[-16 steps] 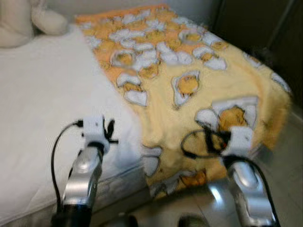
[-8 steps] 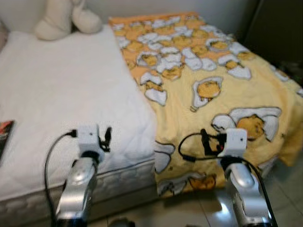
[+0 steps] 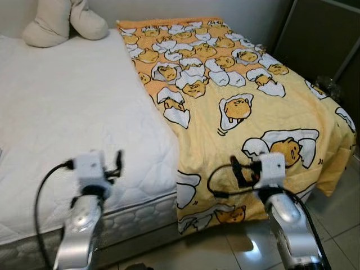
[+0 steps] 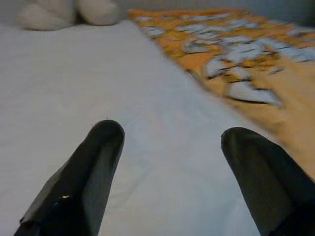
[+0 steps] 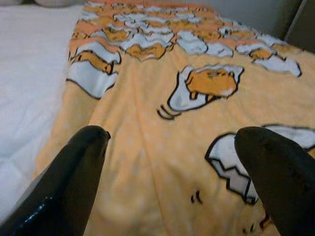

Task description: Clean up the room

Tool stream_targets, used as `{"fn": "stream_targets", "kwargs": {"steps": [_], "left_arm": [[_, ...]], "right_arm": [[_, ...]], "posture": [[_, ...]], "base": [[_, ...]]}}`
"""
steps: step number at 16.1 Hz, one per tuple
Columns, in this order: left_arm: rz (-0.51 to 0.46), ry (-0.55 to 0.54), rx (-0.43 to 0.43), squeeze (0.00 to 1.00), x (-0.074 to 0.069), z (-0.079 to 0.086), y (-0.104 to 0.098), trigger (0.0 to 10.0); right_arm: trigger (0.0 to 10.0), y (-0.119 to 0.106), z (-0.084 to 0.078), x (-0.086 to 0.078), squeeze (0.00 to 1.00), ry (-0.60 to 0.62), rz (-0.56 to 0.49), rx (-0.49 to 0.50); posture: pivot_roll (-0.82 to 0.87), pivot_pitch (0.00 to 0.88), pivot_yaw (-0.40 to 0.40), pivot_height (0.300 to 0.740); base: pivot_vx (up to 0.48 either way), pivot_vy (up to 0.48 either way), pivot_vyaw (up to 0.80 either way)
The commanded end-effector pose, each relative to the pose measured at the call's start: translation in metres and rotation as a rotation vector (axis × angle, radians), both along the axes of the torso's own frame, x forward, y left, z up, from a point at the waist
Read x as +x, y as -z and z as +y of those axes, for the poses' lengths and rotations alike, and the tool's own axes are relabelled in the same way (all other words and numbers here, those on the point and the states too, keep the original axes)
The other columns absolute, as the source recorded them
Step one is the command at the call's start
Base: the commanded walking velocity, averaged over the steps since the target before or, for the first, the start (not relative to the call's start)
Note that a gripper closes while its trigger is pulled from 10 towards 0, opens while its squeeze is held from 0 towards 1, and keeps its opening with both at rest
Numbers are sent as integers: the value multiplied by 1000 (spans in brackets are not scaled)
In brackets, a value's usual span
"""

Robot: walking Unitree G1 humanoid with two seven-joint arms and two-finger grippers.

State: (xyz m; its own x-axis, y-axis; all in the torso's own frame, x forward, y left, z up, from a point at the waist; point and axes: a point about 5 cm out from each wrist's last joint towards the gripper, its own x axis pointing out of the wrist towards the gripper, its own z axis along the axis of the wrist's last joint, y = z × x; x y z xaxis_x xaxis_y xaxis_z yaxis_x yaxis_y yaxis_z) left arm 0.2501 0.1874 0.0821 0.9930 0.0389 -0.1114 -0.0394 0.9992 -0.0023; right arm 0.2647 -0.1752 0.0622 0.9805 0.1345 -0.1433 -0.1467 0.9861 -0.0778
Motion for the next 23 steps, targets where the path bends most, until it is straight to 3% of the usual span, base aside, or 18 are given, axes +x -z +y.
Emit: {"fn": "stream_targets", "kwargs": {"steps": [1,2,7,12,16,23], "left_arm": [[15,13,-25,1000,-2,0,3,10000],[27,-20,-25,0,-1,4,5,10000],[0,12,5,0,6,-3,-1,10000],[-2,-40,-8,0,2,6,0,10000],[-21,-27,47,0,14,7,-7,10000],[-22,-11,26,0,19,1,-8,10000]], "right_arm": [[10000,1,-1,1,0,-13,0,-28],[10000,3,-1,1,0,-7,7,-31],[10000,4,0,6,0,4,-5,9],[10000,6,0,4,0,-1,-5,10],[10000,6,6,8,0,-14,-9,27],[10000,8,5,9,0,-7,-3,43]], "posture": [[-32,0,3,740],[-32,0,3,740],[-32,0,11,740],[-21,0,1,740],[-12,0,0,740],[-23,0,12,740]], "base": [[0,-480,725],[0,-480,706],[0,-480,673],[0,-437,656],[0,0,648],[147,-103,638]]}}
